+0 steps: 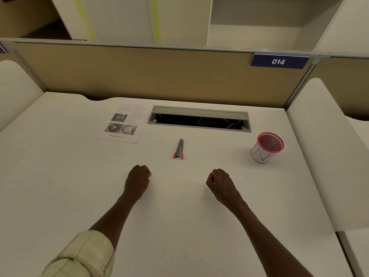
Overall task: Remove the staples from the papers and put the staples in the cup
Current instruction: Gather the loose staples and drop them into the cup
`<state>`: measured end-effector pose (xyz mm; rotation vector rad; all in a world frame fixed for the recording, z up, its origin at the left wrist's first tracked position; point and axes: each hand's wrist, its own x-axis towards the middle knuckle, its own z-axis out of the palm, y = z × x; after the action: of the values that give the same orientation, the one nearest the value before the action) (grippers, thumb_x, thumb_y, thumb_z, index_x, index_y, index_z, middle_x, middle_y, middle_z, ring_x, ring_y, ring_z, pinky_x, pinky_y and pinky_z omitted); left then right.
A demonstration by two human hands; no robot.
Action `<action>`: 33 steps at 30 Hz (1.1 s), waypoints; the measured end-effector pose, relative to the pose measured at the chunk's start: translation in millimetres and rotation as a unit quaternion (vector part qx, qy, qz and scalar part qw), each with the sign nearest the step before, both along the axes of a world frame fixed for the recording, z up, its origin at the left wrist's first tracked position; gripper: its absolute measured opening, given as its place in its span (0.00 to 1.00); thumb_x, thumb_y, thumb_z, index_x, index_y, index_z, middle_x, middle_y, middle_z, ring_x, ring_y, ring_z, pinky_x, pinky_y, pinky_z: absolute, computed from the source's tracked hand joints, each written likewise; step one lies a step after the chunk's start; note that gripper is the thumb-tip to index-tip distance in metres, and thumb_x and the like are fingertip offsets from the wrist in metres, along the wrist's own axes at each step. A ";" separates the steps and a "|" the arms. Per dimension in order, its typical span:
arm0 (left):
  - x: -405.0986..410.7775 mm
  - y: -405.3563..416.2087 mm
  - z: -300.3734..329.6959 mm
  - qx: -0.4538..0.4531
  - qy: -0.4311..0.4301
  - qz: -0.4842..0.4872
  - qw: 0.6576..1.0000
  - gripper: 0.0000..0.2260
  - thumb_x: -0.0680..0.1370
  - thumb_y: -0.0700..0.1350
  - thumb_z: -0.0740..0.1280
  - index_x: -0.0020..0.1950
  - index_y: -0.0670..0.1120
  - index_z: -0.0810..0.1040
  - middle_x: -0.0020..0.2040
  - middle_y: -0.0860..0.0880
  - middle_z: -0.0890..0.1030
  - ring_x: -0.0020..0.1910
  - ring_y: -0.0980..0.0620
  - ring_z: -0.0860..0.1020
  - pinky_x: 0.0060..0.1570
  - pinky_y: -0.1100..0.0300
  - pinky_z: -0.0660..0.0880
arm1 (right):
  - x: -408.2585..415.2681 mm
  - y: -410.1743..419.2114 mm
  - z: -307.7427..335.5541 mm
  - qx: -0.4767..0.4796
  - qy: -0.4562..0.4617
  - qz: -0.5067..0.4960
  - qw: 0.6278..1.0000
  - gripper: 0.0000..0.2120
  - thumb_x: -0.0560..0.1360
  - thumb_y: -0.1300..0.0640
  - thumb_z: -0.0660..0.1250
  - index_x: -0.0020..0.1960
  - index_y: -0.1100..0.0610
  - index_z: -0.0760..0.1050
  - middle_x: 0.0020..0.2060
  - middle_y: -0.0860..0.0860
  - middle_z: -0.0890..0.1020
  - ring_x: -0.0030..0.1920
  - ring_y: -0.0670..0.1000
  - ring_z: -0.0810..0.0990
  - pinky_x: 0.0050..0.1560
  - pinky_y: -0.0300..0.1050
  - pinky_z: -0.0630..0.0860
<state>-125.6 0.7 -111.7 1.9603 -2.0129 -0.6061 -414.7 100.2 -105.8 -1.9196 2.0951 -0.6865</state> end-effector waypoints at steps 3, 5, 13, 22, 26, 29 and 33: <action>-0.5 5.1 -3.5 -0.021 -0.037 -0.024 0.999 0.07 0.75 0.33 0.60 0.44 0.42 0.77 0.43 0.43 0.75 0.43 0.42 0.76 0.41 0.53 0.72 | -2.0 1.2 -1.1 -0.002 0.002 -0.005 1.000 0.10 0.74 0.58 0.55 0.38 0.62 0.70 0.33 0.56 0.74 0.32 0.56 0.71 0.32 0.47 0.65; -4.0 7.0 -6.9 -0.037 -0.038 -0.031 0.998 0.07 0.74 0.32 0.60 0.44 0.41 0.76 0.41 0.43 0.74 0.42 0.41 0.76 0.40 0.53 0.71 | -5.7 0.6 2.2 0.007 -0.009 -0.012 1.000 0.09 0.74 0.60 0.57 0.38 0.63 0.69 0.33 0.57 0.74 0.32 0.57 0.72 0.32 0.48 0.66; -103.7 -4.5 31.0 -0.027 0.109 -0.044 0.993 0.09 0.74 0.32 0.59 0.42 0.42 0.76 0.42 0.48 0.80 0.42 0.48 0.78 0.39 0.61 0.71 | -44.3 -13.6 29.4 0.019 -0.040 -0.053 0.998 0.07 0.74 0.63 0.60 0.38 0.64 0.69 0.35 0.59 0.76 0.35 0.58 0.73 0.34 0.52 0.69; -260.4 -16.8 110.2 -0.040 0.264 -0.205 0.942 0.04 0.77 0.38 0.65 0.44 0.43 0.79 0.38 0.50 0.81 0.36 0.55 0.77 0.38 0.58 0.77 | -130.2 -31.6 87.8 -0.031 -0.052 -0.171 0.983 0.10 0.78 0.61 0.58 0.38 0.60 0.69 0.32 0.56 0.73 0.32 0.55 0.71 0.32 0.45 0.67; -316.9 -18.8 128.5 -0.027 0.264 -0.274 0.924 0.04 0.76 0.38 0.67 0.46 0.39 0.81 0.41 0.46 0.82 0.38 0.55 0.77 0.38 0.67 0.73 | -163.4 -37.2 107.6 0.015 -0.009 -0.211 0.977 0.10 0.76 0.65 0.63 0.39 0.68 0.77 0.34 0.61 0.80 0.34 0.59 0.76 0.32 0.43 0.68; -346.1 -22.6 130.8 -0.017 0.234 -0.295 0.926 0.05 0.75 0.37 0.67 0.46 0.40 0.83 0.41 0.44 0.83 0.40 0.51 0.79 0.42 0.60 0.78 | -179.8 -45.4 111.4 0.025 -0.002 -0.245 0.969 0.09 0.75 0.65 0.61 0.38 0.66 0.75 0.33 0.61 0.79 0.33 0.56 0.73 0.30 0.40 0.63; -368.5 -25.5 122.8 0.000 0.193 -0.318 0.928 0.08 0.73 0.35 0.67 0.47 0.39 0.84 0.43 0.41 0.84 0.44 0.45 0.81 0.48 0.50 0.80 | -190.3 -53.5 110.8 0.061 0.005 -0.256 0.965 0.08 0.75 0.66 0.63 0.45 0.69 0.79 0.41 0.64 0.83 0.36 0.57 0.76 0.34 0.41 0.65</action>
<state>-494.1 -24.8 11.0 1.0281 -2.3411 -1.0305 -604.9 46.6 5.1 -1.3217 2.5977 -0.6171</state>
